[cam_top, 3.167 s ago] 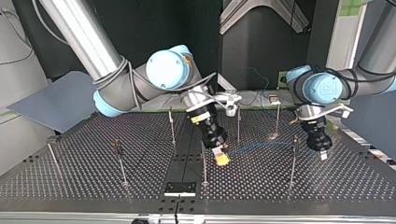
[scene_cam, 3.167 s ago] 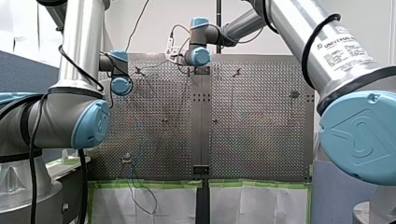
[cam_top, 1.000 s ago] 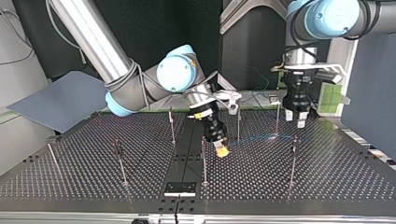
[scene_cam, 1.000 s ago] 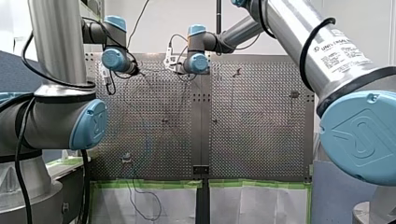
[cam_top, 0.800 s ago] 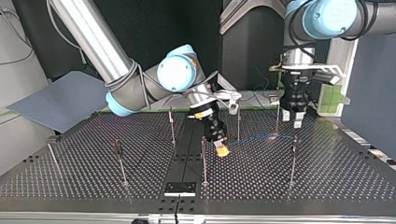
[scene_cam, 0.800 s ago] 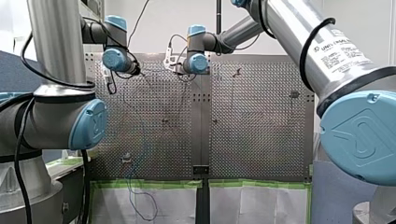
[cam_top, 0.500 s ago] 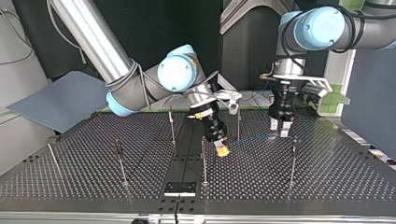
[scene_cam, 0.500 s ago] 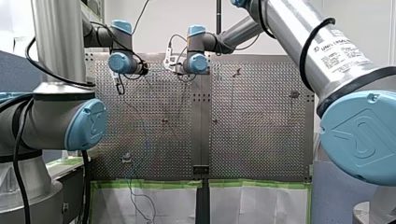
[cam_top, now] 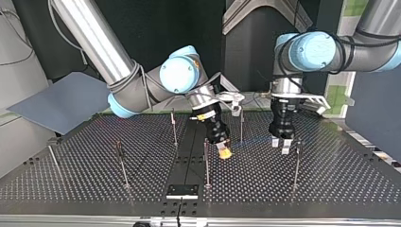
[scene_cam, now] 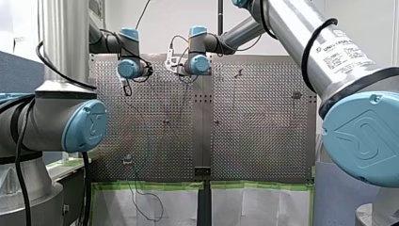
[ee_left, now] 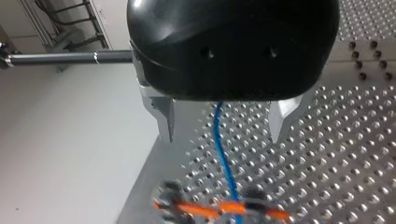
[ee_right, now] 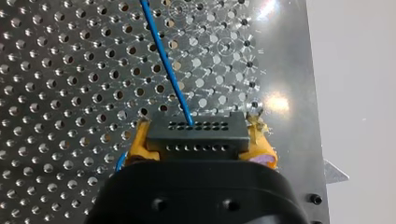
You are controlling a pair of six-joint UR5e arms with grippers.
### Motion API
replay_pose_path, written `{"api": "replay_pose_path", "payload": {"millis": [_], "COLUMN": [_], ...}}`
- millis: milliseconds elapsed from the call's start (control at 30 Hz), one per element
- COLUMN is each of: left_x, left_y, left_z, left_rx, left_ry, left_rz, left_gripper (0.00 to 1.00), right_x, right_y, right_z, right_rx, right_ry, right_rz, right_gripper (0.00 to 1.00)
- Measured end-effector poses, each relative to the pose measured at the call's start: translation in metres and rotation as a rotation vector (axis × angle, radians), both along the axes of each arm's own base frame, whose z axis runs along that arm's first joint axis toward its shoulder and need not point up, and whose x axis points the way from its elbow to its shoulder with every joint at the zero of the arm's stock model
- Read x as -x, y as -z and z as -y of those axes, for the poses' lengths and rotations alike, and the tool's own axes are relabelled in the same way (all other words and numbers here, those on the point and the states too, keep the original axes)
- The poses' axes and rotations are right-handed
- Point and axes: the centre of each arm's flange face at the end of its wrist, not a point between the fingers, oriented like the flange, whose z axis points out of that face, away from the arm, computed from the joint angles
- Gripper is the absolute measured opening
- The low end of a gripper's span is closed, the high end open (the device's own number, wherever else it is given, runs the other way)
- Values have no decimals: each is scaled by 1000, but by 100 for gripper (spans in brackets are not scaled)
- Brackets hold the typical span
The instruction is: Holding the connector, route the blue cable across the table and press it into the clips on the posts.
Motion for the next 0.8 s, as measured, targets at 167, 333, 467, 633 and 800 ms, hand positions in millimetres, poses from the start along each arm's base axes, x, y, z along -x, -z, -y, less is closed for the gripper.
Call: {"api": "replay_pose_path", "payload": {"millis": [167, 333, 467, 633, 800], "left_x": [-10, -12, -12, -11, -9], "left_y": [13, 19, 19, 21, 24], "left_z": [0, -1, 0, 0, -2], "left_rx": [-3, -7, -5, -1, 4], "left_ry": [-10, -13, -11, -22, -51], "left_rz": [-27, -37, -39, -49, -73], "left_gripper": [100, 75, 34, 0, 0], "right_x": [0, 0, 0, 0, 0], "right_y": [1, 1, 2, 2, 3], "right_z": [1, 1, 2, 2, 2], "right_rx": [0, 0, -1, -4, -8], "right_ry": [1, 1, 0, -1, -3], "right_rz": [0, -1, -2, -1, -2], "right_gripper": [0, 0, 0, 0, 0]}}
